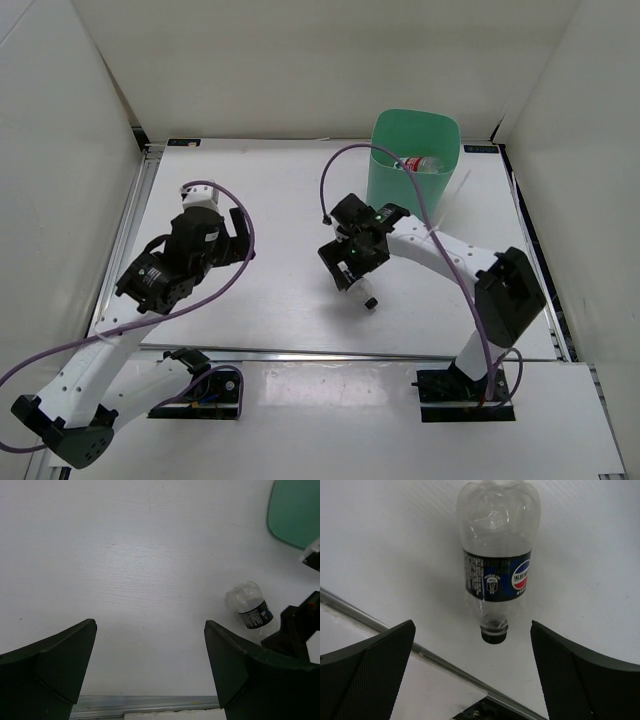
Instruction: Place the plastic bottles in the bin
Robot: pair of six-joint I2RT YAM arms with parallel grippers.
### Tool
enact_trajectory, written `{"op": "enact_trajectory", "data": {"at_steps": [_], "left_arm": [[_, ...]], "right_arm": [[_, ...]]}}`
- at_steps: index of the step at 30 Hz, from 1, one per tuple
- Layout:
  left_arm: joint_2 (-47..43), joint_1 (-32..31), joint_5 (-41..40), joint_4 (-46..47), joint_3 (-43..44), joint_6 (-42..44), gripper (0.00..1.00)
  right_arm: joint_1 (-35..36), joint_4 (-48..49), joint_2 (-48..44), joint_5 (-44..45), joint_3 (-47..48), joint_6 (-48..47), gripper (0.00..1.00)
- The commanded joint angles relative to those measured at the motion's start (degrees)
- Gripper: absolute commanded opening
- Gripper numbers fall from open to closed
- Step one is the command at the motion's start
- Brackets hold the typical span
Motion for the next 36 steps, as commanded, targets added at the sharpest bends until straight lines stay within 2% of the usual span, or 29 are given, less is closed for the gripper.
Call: {"op": "enact_trajectory", "data": {"at_steps": [1,5,11,15,18,19,20,22,24,25,26,29,30,31,33,36], "left_arm": [[-2.4,-0.2,0.5,-1.9,-0.3,-1.7,1.0],[-3.5,-0.2,0.5,-3.4,-0.8,-2.3,1.0],[-5.2,-0.2,-0.6,-6.8,-0.8,-2.8,1.0],[-5.7,-0.2,-1.2,-7.9,-0.3,-2.8,1.0],[-6.8,-0.2,-1.8,-7.9,-0.8,-3.3,1.0],[-6.8,-0.2,-1.8,-7.9,-1.3,-3.3,1.0],[-6.8,-0.2,-1.8,-7.9,-1.3,-3.3,1.0],[-7.4,-0.2,-1.8,-7.3,-2.5,-3.3,1.0],[-7.4,-0.2,-1.8,-6.5,-3.2,-3.3,1.0],[-7.4,-0.2,-1.8,-6.0,-3.9,-3.3,1.0],[-7.4,-0.2,-1.8,-4.8,-4.0,-3.3,1.0],[-7.4,-0.2,-1.3,-3.5,-4.7,-2.1,1.0],[-6.7,-0.2,-1.3,-2.6,-4.7,-1.5,1.0],[-5.8,-0.2,-1.3,-1.7,-4.7,-1.5,1.0],[-4.3,-0.2,-0.7,-0.3,-4.7,-0.1,1.0],[-1.7,-0.2,0.0,0.4,-3.5,1.6,1.0]], "right_arm": [[0.1,4.1,2.7,3.3,-0.7,-0.3,0.99],[-0.5,5.4,9.0,4.6,1.1,0.3,0.99],[-1.0,4.1,17.7,1.3,6.2,2.2,0.99],[-1.0,2.7,20.4,-1.6,7.8,2.2,0.88],[-1.0,2.1,19.8,-1.6,8.5,2.2,0.65],[-1.0,1.5,19.0,-1.0,9.7,2.8,0.52],[-1.0,0.5,19.0,-0.2,10.3,2.8,0.48],[-1.0,-3.2,17.2,3.3,12.9,3.6,0.48],[-1.5,-8.2,17.2,6.4,22.6,5.2,0.45],[-1.5,-14.1,17.8,7.9,27.6,5.2,0.43],[-2.3,-15.9,17.8,10.2,37.3,5.9,0.38],[-6.2,-19.6,14.4,10.2,49.9,7.8,0.38],[-9.0,-20.3,13.6,11.6,58.5,8.5,0.38],[-10.6,-20.3,12.9,12.1,61.6,9.8,0.38],[-16.4,-18.1,9.0,12.1,64.2,11.3,0.38],[-25.1,-6.6,0.5,8.6,55.6,14.2,0.38]]}}
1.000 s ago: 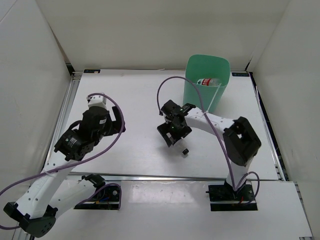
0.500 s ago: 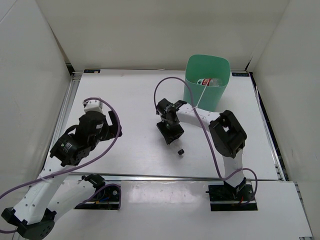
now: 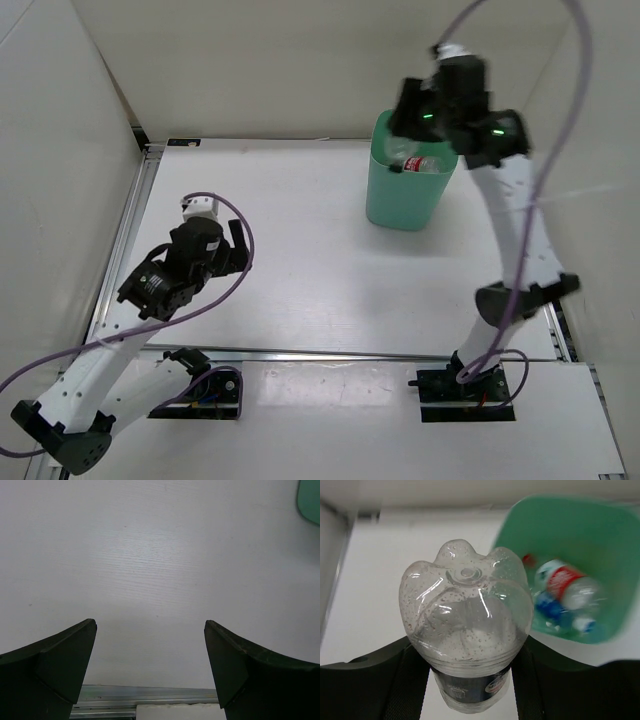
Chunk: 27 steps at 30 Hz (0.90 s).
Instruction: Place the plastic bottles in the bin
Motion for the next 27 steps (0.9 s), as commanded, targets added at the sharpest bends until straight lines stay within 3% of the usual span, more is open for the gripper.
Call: {"op": "enact_trajectory", "data": {"at_steps": [1,4,8,11,16,18,20,21,22,23,27], "left_arm": [[2.6,-0.2,0.9,3.3,1.0,2.9,1.0],[4.9,-0.2,1.4,3.9,2.1,4.2,1.0],[6.1,-0.2,1.4,4.9,2.6,4.8,1.0],[6.1,-0.2,1.4,5.4,2.6,4.8,1.0],[6.6,-0.2,0.9,5.4,2.0,3.6,1.0],[6.1,-0.2,0.9,4.9,0.9,2.9,1.0],[5.4,-0.2,0.3,4.4,0.4,2.3,1.0],[5.4,-0.2,0.3,3.9,0.4,2.2,1.0],[5.4,-0.2,0.3,3.9,0.4,1.7,1.0],[4.8,-0.2,-0.2,3.2,0.4,1.7,1.0],[4.1,-0.2,-2.5,1.5,0.4,0.5,1.0]], "right_arm": [[-8.2,6.6,-8.7,-1.0,-6.1,3.8,0.38],[-14.7,12.2,-8.6,-3.1,-8.2,3.1,0.38],[-21.2,14.0,-0.9,-6.5,-2.4,1.9,0.38],[-21.7,16.1,4.2,-7.9,2.0,1.9,0.4],[-21.7,18.0,9.8,-8.5,2.6,2.7,0.54],[-21.7,18.7,10.5,-11.8,2.6,2.7,0.54],[-21.7,19.2,11.7,-13.5,2.0,3.3,0.61],[-21.7,19.2,11.8,-13.5,1.4,3.3,0.7],[-21.7,19.2,11.8,-13.5,0.9,3.3,0.93],[-21.0,19.2,11.8,-12.3,0.9,3.9,1.0],[-20.4,14.6,9.0,-4.1,0.4,7.3,1.0]]}}
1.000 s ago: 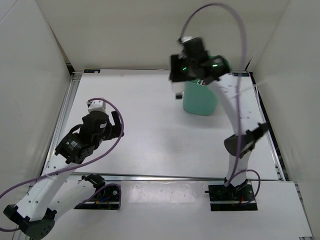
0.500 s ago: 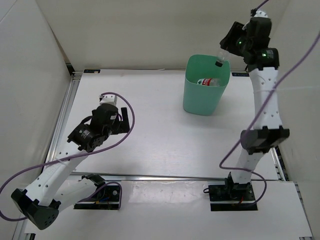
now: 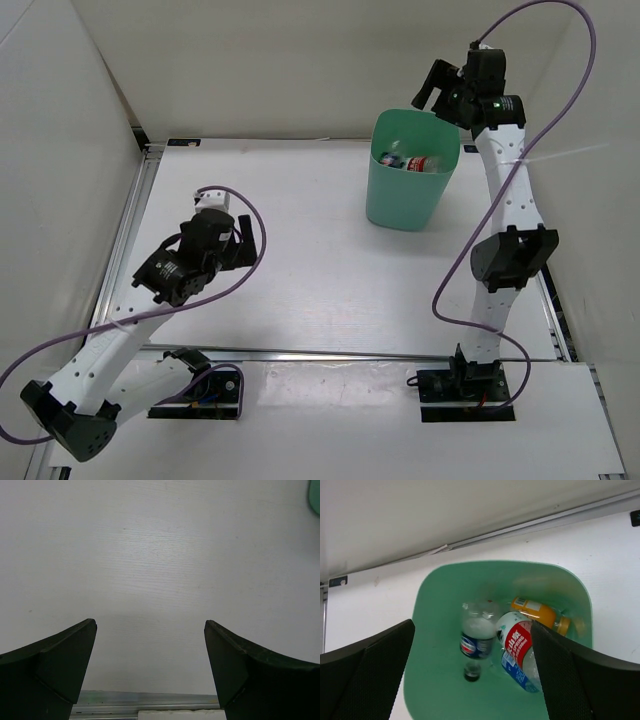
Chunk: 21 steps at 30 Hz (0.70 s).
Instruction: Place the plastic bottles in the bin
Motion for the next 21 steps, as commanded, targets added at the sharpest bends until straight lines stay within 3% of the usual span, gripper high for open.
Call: {"op": "enact_trajectory", "data": {"at_steps": [1,6,10,17,21], "left_arm": [[-2.9,-0.2,-3.2,-1.7,-0.1,-1.7,1.0],[-7.5,-0.2,-10.2,-1.7,-1.7,-4.2,1.0],[-13.2,-0.2,-19.2,-1.7,-4.8,-6.1,1.0],[-18.9,-0.2,-33.6,-6.7,-10.6,-11.2,1.0],[-19.4,-0.2,-43.2,-13.0,-12.8,-25.1,1.0]], "right_arm": [[0.6,-2.0,-6.0,7.0,-0.8,3.3,1.0],[-0.1,-7.6,-16.1,13.6,-10.7,8.8,1.0],[-0.6,-10.7,-23.0,4.5,-20.5,8.8,1.0],[-1.6,-15.2,-36.1,5.1,-35.4,8.0,1.0],[-1.6,-17.1,-40.9,6.4,-42.6,7.5,1.0]]}}
